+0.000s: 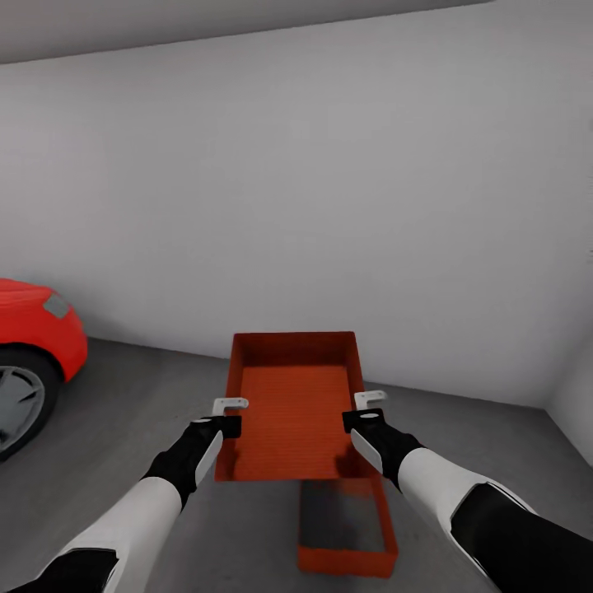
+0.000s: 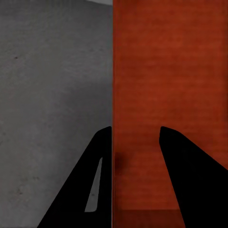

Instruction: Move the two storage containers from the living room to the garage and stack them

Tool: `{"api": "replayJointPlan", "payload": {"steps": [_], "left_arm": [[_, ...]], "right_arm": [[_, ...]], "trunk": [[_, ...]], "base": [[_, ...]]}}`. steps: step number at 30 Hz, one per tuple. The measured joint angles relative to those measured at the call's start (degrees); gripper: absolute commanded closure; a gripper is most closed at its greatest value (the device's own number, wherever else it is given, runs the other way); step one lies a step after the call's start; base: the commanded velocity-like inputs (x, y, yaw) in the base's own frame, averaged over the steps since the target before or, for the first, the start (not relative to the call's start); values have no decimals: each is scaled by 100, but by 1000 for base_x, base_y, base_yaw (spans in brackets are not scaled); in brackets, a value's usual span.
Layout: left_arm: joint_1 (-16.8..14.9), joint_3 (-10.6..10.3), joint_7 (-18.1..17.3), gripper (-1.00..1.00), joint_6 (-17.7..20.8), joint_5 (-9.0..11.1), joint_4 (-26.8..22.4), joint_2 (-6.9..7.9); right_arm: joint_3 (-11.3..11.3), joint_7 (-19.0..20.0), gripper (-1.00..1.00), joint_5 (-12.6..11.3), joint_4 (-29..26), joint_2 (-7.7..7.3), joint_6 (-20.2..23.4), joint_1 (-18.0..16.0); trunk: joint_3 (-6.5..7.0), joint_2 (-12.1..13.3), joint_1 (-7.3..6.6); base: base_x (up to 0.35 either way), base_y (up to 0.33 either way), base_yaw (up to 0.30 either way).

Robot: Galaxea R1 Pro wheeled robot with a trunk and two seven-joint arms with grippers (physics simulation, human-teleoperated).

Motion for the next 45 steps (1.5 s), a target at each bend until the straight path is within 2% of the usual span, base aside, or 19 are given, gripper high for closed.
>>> {"api": "replayJointPlan", "payload": {"steps": [9, 18, 29, 45], "left_arm": [[1, 2, 0, 100, -1, 0, -3, 1], [1, -3, 3, 100, 0, 1, -9, 1], [2, -8, 8, 100, 1, 12, -6, 1], [2, -7, 8, 100, 1, 16, -2, 1]], "right_arm": [[0, -1, 100, 1, 2, 2, -3, -1], [-2, 0, 100, 1, 3, 3, -10, -1], [0, 6, 100, 2, 4, 1, -6, -2], [3, 3, 100, 1, 4, 1, -1, -2]], "trunk": [[0, 1, 2], [0, 1, 3], [0, 0, 2], [0, 0, 0]], "base": [[203, 67, -282], [51, 0, -247], [29, 0, -18], [305, 0, 0]]}}
